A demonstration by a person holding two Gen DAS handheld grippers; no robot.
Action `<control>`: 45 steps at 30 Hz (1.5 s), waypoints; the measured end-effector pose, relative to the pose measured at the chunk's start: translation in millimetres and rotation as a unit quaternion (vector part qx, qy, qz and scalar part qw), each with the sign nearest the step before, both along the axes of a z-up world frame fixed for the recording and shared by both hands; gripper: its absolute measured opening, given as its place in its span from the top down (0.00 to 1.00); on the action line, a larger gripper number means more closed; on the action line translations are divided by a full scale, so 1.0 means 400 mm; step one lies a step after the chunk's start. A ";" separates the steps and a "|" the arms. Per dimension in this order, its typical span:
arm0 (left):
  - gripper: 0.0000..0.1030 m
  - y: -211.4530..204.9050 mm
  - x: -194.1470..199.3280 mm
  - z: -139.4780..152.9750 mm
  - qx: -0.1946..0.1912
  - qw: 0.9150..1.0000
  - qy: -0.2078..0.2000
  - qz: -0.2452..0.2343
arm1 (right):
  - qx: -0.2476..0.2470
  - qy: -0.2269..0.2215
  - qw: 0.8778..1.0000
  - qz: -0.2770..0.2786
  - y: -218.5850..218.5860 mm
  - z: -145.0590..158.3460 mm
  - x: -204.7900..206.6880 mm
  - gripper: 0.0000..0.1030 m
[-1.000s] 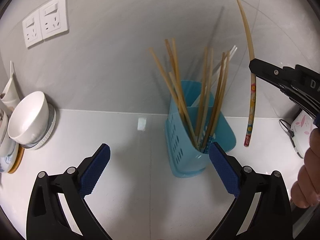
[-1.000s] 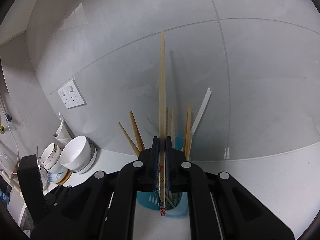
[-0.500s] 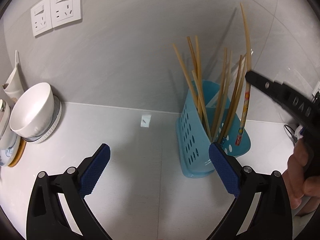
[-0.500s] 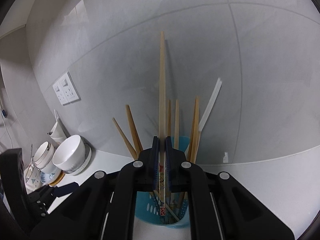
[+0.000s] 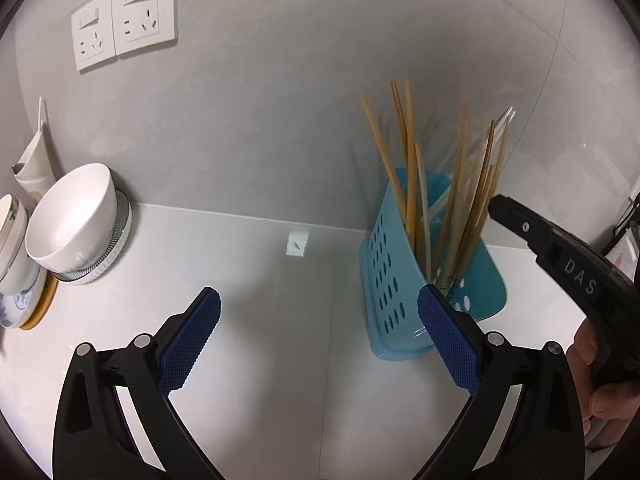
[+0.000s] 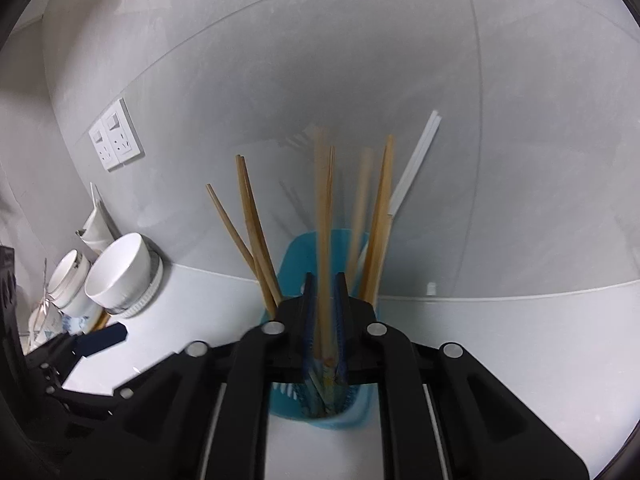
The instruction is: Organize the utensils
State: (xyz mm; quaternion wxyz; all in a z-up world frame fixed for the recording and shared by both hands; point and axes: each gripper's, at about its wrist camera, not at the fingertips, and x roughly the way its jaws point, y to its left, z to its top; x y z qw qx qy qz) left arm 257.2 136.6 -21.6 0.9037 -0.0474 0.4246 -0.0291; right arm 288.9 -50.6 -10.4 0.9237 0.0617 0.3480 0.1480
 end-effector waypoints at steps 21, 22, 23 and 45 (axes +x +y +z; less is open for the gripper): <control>0.06 -0.041 -0.140 0.105 0.003 1.000 -0.007 -0.015 | -0.020 0.009 1.000 -0.004 -0.116 0.115 -0.226 0.08; 0.06 -0.045 -0.147 0.102 0.003 1.000 -0.004 -0.017 | -0.020 0.012 1.000 -0.004 -0.122 0.114 -0.234 0.08; 0.06 -0.046 -0.151 0.101 0.004 1.000 -0.004 -0.018 | -0.022 0.013 1.000 -0.003 -0.127 0.114 -0.244 0.08; 0.06 -0.063 -0.183 0.112 0.003 1.000 -0.006 -0.021 | -0.051 0.025 0.998 -0.006 -0.138 0.121 -0.271 0.08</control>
